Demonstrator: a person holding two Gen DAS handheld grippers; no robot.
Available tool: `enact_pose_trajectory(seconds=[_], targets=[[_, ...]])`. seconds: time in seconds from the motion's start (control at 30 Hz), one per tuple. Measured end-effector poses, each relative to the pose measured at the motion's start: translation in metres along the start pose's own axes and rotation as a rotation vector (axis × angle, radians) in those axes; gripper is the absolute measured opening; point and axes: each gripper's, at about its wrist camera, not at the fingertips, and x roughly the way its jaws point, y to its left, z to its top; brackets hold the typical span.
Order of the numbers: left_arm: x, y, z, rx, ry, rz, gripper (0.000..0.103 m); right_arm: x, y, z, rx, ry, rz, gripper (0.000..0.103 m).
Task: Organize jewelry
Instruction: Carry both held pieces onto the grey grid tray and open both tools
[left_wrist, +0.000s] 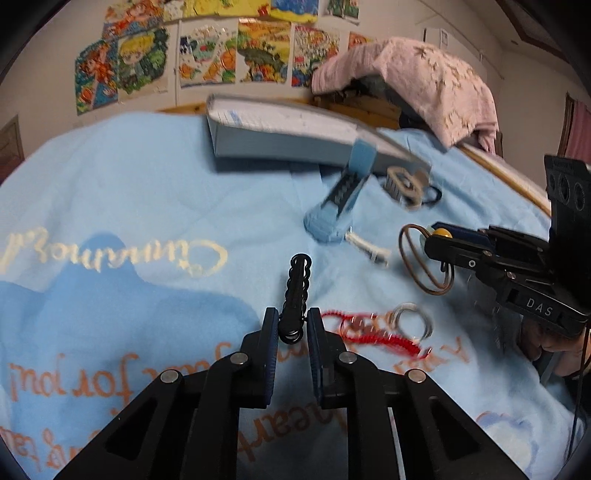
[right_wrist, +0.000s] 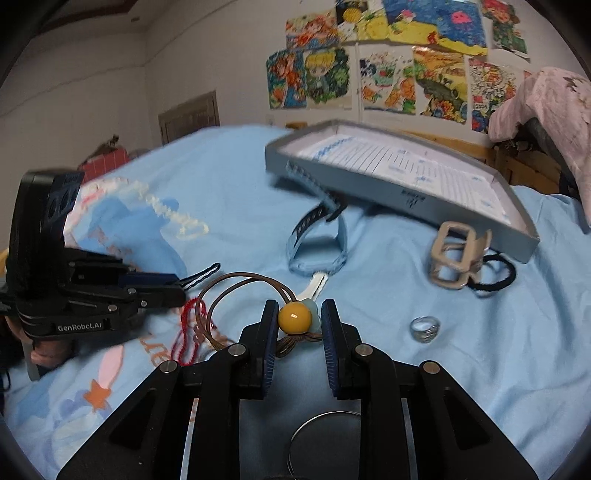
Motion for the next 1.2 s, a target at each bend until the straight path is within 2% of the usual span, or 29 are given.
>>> enact_pose_trajectory(seconds=[0.07,0.2,0.4,0.53,0.63,0.83,0.97,1.07,1.1,1.17,1.2], targets=[[-0.007,-0.001,0.013,-0.008,-0.041,0.048,0.015,-0.006,-0.007,0.007,0.029,-0.021,0.007,0.020],[-0.019,0.001,0.053,-0.019,-0.152,0.087,0.015,-0.011,-0.023,0.026,0.066,-0.046,-0.012,0.020],[0.009,0.004,0.125,-0.031,-0.226,0.135,0.015,0.001,-0.059,0.076,0.075,-0.059,-0.087,0.020],[0.048,0.015,0.156,-0.072,-0.192,0.170,0.015,0.028,-0.091,0.112,0.142,-0.071,-0.128,0.020],[0.076,0.023,0.168,-0.094,-0.145,0.185,0.015,0.058,-0.113,0.129,0.195,-0.043,-0.155,0.020],[0.107,0.023,0.164,-0.099,-0.077,0.175,0.015,0.104,-0.137,0.132,0.247,-0.003,-0.190,0.020],[0.112,0.018,0.159,-0.067,-0.065,0.201,0.015,0.125,-0.144,0.123,0.260,0.040,-0.197,0.020],[0.114,0.020,0.159,-0.079,-0.052,0.195,0.015,0.131,-0.142,0.116,0.256,0.055,-0.203,0.020],[0.113,0.021,0.159,-0.088,-0.051,0.186,0.018,0.132,-0.142,0.115,0.252,0.057,-0.202,0.021],[0.107,0.021,0.157,-0.106,-0.061,0.164,0.033,0.131,-0.141,0.113,0.249,0.062,-0.206,0.025],[0.105,0.021,0.157,-0.112,-0.071,0.159,0.051,0.128,-0.141,0.112,0.250,0.058,-0.210,0.035]])
